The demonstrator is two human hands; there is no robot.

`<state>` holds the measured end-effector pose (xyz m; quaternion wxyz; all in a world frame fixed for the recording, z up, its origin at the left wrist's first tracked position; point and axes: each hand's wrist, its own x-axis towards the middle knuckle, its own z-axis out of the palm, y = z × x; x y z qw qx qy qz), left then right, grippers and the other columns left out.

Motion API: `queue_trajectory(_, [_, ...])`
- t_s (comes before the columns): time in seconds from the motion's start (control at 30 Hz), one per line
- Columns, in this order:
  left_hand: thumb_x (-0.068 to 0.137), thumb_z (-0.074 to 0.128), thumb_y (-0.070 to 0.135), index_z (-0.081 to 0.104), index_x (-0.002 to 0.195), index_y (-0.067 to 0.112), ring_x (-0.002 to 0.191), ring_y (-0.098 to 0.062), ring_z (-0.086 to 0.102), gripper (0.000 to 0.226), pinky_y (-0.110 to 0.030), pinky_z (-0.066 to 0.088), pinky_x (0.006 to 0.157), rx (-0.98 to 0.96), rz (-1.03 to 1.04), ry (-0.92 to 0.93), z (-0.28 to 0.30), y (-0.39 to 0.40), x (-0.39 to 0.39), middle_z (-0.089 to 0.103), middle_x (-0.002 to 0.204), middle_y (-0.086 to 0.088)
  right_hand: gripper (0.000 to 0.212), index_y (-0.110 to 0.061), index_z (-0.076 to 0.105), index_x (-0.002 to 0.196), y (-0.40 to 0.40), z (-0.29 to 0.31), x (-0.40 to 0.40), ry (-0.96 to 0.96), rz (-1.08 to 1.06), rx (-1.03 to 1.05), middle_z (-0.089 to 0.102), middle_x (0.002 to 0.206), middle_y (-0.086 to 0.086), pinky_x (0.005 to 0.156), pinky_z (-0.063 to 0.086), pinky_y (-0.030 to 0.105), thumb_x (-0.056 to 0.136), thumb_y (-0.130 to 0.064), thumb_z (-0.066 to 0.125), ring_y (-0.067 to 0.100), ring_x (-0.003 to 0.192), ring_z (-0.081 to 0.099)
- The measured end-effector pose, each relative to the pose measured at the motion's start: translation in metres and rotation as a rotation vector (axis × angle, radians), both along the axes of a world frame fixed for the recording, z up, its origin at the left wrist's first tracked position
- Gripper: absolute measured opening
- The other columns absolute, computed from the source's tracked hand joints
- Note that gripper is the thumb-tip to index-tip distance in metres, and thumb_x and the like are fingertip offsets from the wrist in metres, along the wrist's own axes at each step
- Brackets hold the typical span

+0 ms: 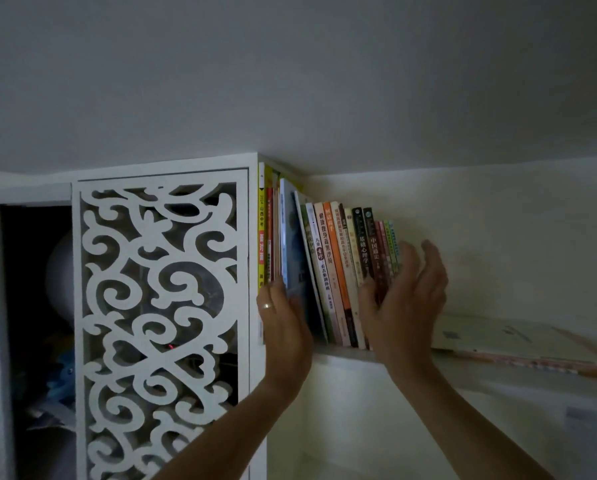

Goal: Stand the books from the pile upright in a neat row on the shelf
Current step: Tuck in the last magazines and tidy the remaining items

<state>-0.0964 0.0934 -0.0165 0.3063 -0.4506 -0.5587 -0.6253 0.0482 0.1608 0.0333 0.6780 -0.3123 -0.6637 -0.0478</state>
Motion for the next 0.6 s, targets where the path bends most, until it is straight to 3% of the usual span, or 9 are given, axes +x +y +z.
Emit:
queue_trajectory(0.07, [0.11,0.034,0.034,0.034,0.153,0.011,0.143,-0.021,0.035,0.049,-0.041,0.031,0.121,-0.085,0.176,0.096,-0.01,0.015,0.004,0.038,0.152,-0.01,0.074,-0.019,0.02,0.156,0.023,0.003,0.01,-0.015,0.059,-0.231,0.021,0.163,0.021,0.113,0.034,0.058,0.098,-0.053,0.05,0.039,0.148,0.026])
queue_trajectory(0.1, [0.108,0.033,0.043,0.028,0.158,0.01,0.148,-0.024,0.028,0.06,-0.04,0.02,0.125,-0.145,0.232,0.114,-0.011,0.019,0.006,0.032,0.158,-0.011,0.072,-0.025,0.016,0.157,0.034,0.001,0.013,-0.064,0.161,-0.311,0.028,0.16,0.02,0.108,0.043,0.057,0.099,-0.06,0.042,0.037,0.143,0.037])
queue_trajectory(0.17, [0.105,0.029,0.06,0.015,0.164,0.009,0.156,-0.026,0.014,0.079,-0.039,0.006,0.127,-0.248,0.307,0.127,-0.011,0.024,0.006,0.019,0.167,-0.011,0.063,-0.033,0.022,0.151,0.048,-0.006,0.016,-0.15,0.431,-0.415,0.058,0.137,0.013,0.081,0.063,0.041,0.099,-0.068,0.029,0.02,0.11,0.068])
queue_trajectory(0.2, [0.104,0.03,0.064,0.011,0.165,0.009,0.159,-0.026,0.008,0.085,-0.04,0.004,0.128,-0.267,0.34,0.143,-0.011,0.025,0.004,0.014,0.17,-0.012,0.061,-0.034,0.026,0.147,0.052,-0.009,0.017,-0.197,0.481,-0.419,0.066,0.124,0.007,0.069,0.064,0.033,0.097,-0.071,0.025,0.012,0.094,0.071])
queue_trajectory(0.27, [0.102,0.039,0.065,0.01,0.165,0.006,0.161,-0.026,0.001,0.091,-0.044,0.007,0.129,-0.245,0.404,0.19,-0.008,0.024,0.001,0.007,0.173,-0.015,0.064,-0.034,0.03,0.142,0.058,-0.012,0.017,-0.235,0.483,-0.382,0.068,0.111,0.0,0.064,0.064,0.031,0.095,-0.076,0.019,0.008,0.084,0.071])
queue_trajectory(0.4, [0.101,0.049,0.052,0.019,0.161,0.0,0.159,-0.037,0.01,0.085,-0.053,0.012,0.129,-0.109,0.478,0.412,0.013,0.018,-0.008,0.01,0.17,-0.023,0.07,-0.032,0.029,0.143,0.064,-0.013,0.016,-0.249,0.503,-0.353,0.067,0.11,-0.002,0.063,0.064,0.03,0.093,-0.08,0.017,0.008,0.086,0.071])
queue_trajectory(0.47, [0.102,0.048,0.046,0.02,0.161,0.001,0.159,-0.039,0.009,0.079,-0.056,0.012,0.129,-0.063,0.418,0.513,0.03,0.016,-0.015,0.01,0.17,-0.024,0.07,-0.031,0.029,0.144,0.064,-0.012,0.016,-0.243,0.506,-0.354,0.067,0.112,-0.002,0.063,0.063,0.029,0.095,-0.079,0.018,0.007,0.086,0.071])
queue_trajectory(0.6, [0.105,0.039,0.046,0.021,0.162,0.003,0.16,-0.032,0.006,0.074,-0.058,0.017,0.128,-0.166,0.317,0.597,0.04,0.025,-0.015,0.007,0.173,-0.016,0.07,-0.028,0.024,0.147,0.058,-0.012,0.016,-0.278,0.487,-0.353,0.066,0.116,-0.006,0.061,0.061,0.023,0.094,-0.074,0.033,0.006,0.082,0.071])
